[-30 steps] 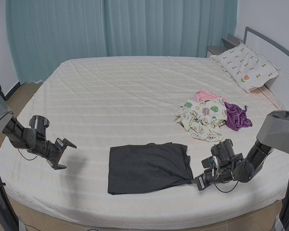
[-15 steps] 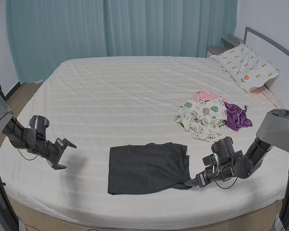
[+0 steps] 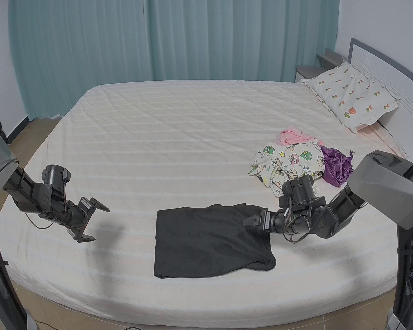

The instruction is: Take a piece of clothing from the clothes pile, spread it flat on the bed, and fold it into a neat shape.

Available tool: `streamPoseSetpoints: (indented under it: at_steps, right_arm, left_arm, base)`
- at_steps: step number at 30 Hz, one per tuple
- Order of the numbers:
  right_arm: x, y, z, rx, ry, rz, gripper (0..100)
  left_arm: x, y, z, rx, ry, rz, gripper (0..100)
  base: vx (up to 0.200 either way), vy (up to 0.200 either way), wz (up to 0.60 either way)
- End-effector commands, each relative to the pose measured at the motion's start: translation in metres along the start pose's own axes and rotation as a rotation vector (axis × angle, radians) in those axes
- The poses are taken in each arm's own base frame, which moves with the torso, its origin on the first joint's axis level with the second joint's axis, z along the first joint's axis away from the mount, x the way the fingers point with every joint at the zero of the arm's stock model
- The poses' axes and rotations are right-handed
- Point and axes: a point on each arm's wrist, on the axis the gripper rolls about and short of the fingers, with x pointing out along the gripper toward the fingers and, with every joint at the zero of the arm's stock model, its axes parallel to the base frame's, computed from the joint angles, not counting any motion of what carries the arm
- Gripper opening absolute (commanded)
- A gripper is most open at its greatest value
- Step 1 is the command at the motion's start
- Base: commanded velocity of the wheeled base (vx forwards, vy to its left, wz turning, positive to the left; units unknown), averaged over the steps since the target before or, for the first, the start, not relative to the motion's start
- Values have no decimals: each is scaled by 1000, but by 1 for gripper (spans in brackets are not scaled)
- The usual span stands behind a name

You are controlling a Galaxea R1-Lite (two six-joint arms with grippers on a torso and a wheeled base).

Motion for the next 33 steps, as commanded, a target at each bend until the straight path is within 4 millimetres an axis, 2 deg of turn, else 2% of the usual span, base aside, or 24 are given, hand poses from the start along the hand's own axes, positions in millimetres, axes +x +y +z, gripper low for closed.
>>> streamPoseSetpoints:
  at_steps: [1, 7, 8, 9, 12, 17, 20, 32, 33]
  right_arm:
    - [46, -5, 12, 80, -71, -46, 100]
    - [52, -7, 19, 84, -98, -42, 100]
    - [61, -8, 19, 90, -108, -40, 100]
    - [63, -7, 21, 91, -116, -41, 0]
    - [69, -8, 24, 96, -145, -57, 0]
    - [71, -8, 46, 162, -242, -74, 0]
    - [72, -14, 53, 185, -271, -92, 0]
    - [75, -30, 55, 243, -274, -115, 0]
    - [75, -30, 55, 245, -274, -115, 100]
  left_arm:
    - [0, 0, 0, -1, 0, 1, 100]
    - [0, 0, 0, -1, 0, 1, 100]
    - [0, 0, 0, -1, 0, 1, 100]
    - [0, 0, 0, -1, 0, 1, 100]
    - [0, 0, 0, -1, 0, 1, 100]
    - [0, 0, 0, -1, 0, 1, 100]
    - [0, 0, 0, -1, 0, 1, 100]
    - [0, 0, 0, -1, 0, 1, 100]
    - [0, 0, 0, -1, 0, 1, 100]
  base:
    - [0, 0, 0]
    - [0, 0, 0]
    - [0, 0, 0]
    - [0, 0, 0]
    - [0, 0, 0]
    - [0, 0, 0]
    - [0, 0, 0]
    - [0, 0, 0]
    - [0, 0, 0]
